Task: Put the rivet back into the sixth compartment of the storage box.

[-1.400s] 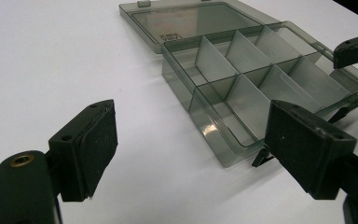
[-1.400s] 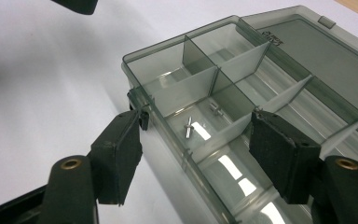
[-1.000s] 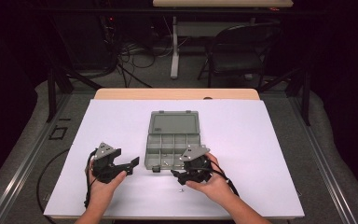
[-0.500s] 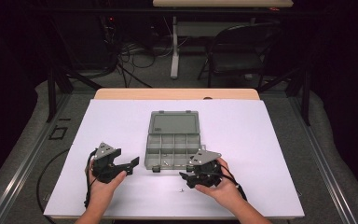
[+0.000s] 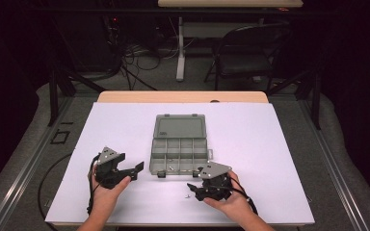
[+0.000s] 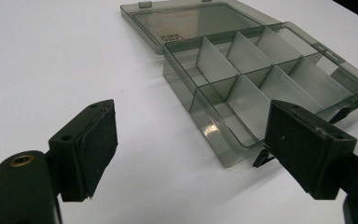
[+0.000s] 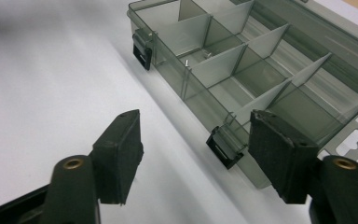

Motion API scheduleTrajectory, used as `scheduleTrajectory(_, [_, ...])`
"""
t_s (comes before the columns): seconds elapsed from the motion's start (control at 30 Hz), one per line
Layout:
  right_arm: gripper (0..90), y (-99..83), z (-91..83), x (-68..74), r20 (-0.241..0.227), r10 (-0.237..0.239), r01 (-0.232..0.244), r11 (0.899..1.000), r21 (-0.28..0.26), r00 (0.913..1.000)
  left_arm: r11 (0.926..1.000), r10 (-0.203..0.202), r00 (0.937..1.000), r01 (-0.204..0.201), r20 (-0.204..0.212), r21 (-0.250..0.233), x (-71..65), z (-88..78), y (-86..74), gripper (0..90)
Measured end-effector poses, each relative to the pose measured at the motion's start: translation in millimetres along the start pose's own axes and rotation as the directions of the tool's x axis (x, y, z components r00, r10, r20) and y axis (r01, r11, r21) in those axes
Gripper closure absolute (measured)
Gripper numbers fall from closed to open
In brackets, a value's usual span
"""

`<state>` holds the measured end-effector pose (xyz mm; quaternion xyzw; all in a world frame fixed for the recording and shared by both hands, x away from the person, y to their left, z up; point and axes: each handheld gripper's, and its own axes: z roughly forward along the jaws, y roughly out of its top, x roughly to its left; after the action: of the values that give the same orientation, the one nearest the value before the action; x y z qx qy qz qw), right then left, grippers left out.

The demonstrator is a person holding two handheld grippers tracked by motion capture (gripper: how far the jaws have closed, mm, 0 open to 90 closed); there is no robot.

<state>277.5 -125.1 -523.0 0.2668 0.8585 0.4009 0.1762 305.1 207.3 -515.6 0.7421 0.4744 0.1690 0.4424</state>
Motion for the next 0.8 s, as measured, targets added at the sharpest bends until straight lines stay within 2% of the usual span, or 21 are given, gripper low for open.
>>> scheduleTrajectory(0.17, [43.6, -1.8, 3.5, 4.8, -0.017, -0.017, 0.017, 1.0, 0.009, 0.9997, 1.0, 0.0, 1.0, 0.0, 0.0, 0.0, 0.0, 0.0, 0.0, 17.0])
scheduleTrajectory(0.4, [51.8, -3.2, 10.5, 12.6, -0.066, -0.029, 0.031, 0.999, 0.021, 0.9974, 1.0, 0.001, 1.0, -0.001, 0.002, -0.001, -0.1, 0.1, 0.0, 17.0])
scheduleTrajectory(0.7, [58.9, -0.7, 18.9, 24.5, -0.152, -0.023, 0.034, 0.997, 0.074, 0.9882, 1.0, 0.004, 1.0, -0.004, 0.004, -0.001, -0.4, 0.7, -0.1, 17.1])
scheduleTrajectory(0.8, [63.6, -0.3, 20.7, 25.8, -0.151, -0.027, 0.041, 0.995, 0.088, 0.9882, 1.0, 0.003, 1.0, -0.003, 0.006, 0.0, -0.3, 1.0, -0.2, 17.2])
